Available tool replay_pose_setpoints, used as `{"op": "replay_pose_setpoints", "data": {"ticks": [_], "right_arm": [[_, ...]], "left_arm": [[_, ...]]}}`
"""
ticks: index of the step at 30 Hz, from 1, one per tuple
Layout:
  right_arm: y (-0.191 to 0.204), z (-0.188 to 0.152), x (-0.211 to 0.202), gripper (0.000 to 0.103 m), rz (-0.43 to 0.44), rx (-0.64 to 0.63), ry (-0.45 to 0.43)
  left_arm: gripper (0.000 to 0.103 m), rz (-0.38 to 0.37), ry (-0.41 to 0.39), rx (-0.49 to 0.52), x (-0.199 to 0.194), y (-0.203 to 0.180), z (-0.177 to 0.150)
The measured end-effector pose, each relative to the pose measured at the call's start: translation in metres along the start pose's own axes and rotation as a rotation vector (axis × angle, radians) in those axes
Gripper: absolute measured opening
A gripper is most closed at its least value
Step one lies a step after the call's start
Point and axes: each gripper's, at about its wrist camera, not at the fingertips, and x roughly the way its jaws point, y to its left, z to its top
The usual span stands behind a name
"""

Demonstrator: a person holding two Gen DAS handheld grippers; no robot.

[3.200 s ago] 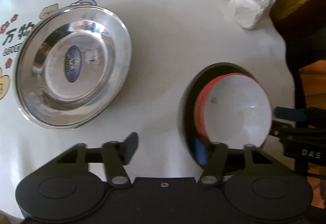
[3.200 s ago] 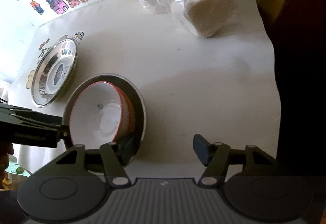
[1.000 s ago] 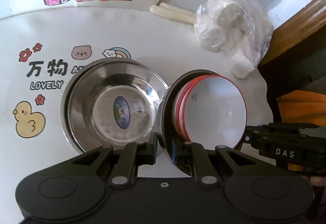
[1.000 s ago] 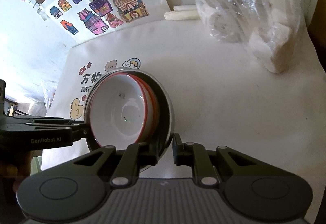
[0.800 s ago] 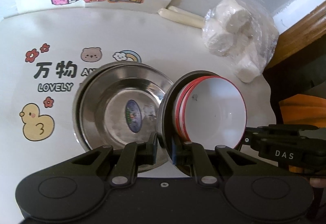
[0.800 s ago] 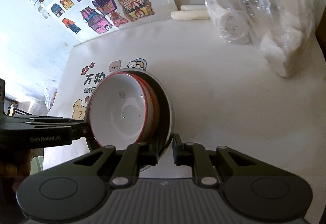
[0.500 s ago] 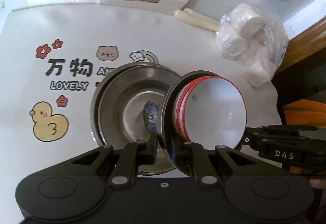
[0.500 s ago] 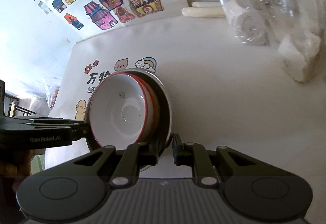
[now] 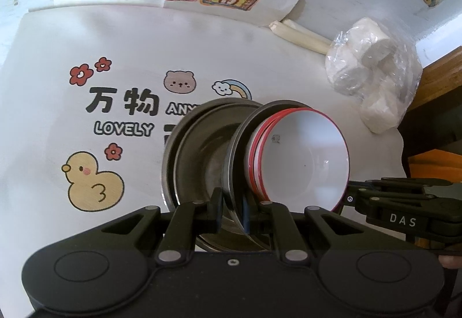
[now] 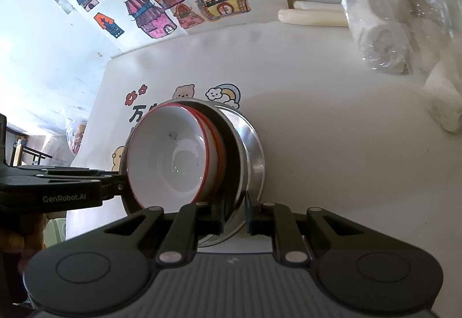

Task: Organize plates and bowls
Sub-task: 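Lift the steel bowl stack with both grippers and carry it over the steel plates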

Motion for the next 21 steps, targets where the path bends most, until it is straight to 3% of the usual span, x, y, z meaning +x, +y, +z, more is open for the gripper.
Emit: {"op": "replay_pose_setpoints", "data": {"ticks": [21], "right_arm": [[0.007,0.004,0.019,0.015,-0.013,0.034,0.016]], "left_arm": [[0.013,0.005,0.047,0.009,0.015,0.02,0.008]]}}
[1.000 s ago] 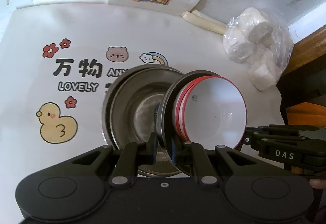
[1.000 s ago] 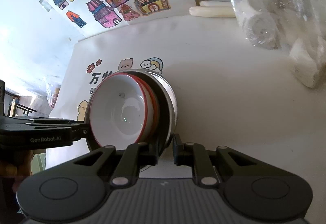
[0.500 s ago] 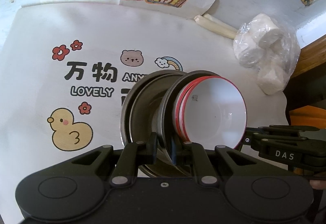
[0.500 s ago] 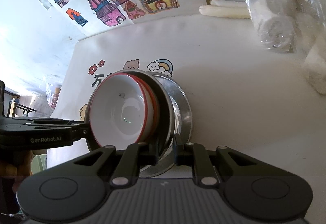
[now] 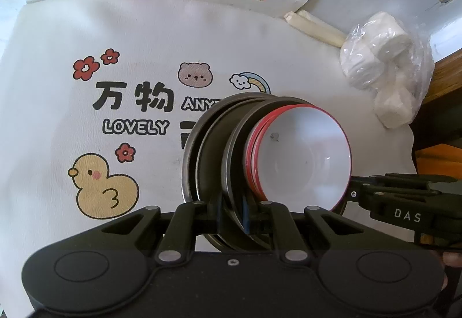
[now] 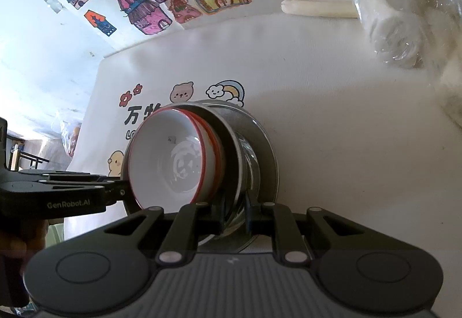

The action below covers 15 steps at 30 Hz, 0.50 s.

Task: Organize plates and bowls
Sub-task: 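Lift the steel bowl stack with both grippers and carry it over the steel plates, then lower the bowl stack onto the steel plate stack with both grippers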

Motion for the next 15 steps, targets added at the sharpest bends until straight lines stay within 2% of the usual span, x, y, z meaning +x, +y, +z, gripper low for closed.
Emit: {"op": "replay_pose_setpoints", "data": {"ticks": [15], "right_arm": [[0.0002,0.003,0.0099,0.015,-0.004,0.019,0.016]], "left_arm": [[0.013,0.007,0.02,-0.006,0.0057,0.0027,0.0083]]}}
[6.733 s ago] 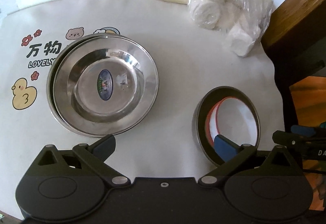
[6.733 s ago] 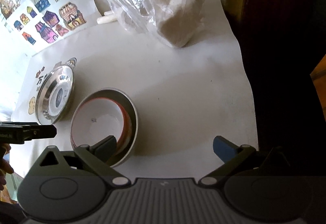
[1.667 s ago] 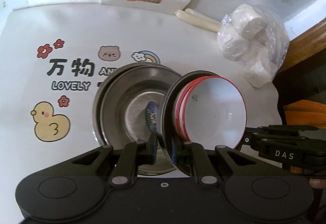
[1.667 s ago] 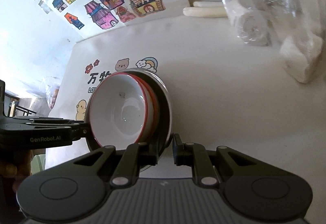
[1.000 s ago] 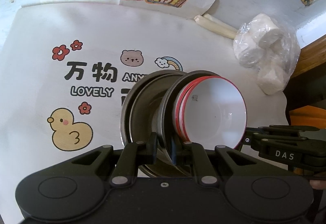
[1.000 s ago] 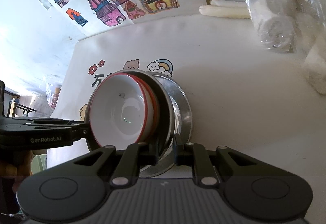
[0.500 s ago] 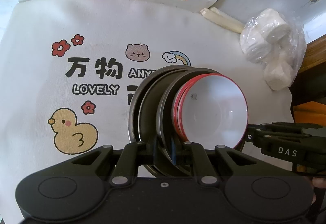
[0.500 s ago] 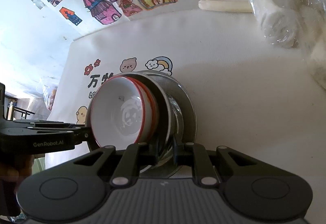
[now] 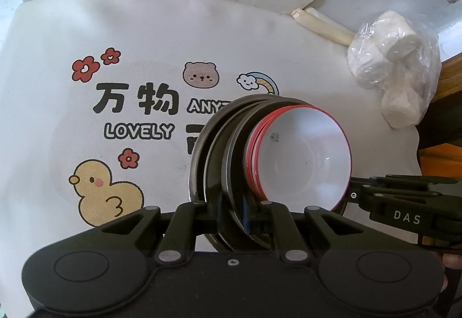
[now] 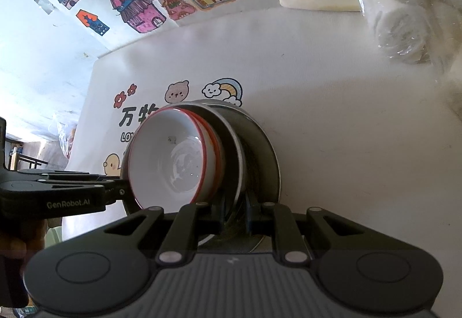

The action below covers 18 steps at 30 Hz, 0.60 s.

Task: Organize plates and bowls
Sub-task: 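Lower the bowl stack onto the steel plate stack with both grippers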

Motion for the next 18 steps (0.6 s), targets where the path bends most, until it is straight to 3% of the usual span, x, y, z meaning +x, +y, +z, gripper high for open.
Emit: {"op": "replay_pose_setpoints", "data": {"ticks": [18], "right_arm": [[0.0033,0.0069,0.0071,0.015,0.019,-0.017,0.016]], "left_arm": [[0.013,0.013,-0.01,-0.009,-0.0085,0.006,0.0053]]}}
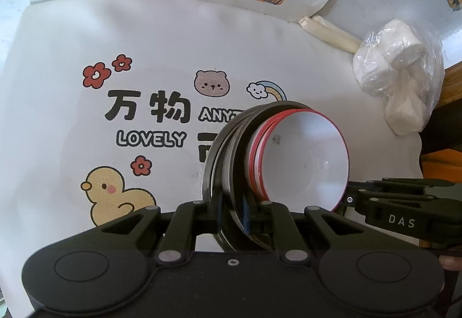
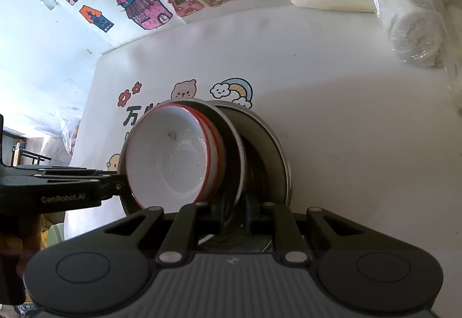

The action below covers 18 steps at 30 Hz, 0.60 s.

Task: Organize plates and bowls
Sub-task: 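Lower the bowl stack onto the steel plate stack with both grippers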

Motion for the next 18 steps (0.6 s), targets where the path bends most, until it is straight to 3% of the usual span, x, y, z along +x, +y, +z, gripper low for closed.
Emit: {"op": "replay_pose_setpoints", "data": {"ticks": [18], "right_arm": [[0.0019,0.0003,-0.0004,0.016,-0.002,0.004,-0.001]], "left_arm": [[0.013,0.006,0.001,0.001,-0.0014,-0.0002,0.0008]]}}
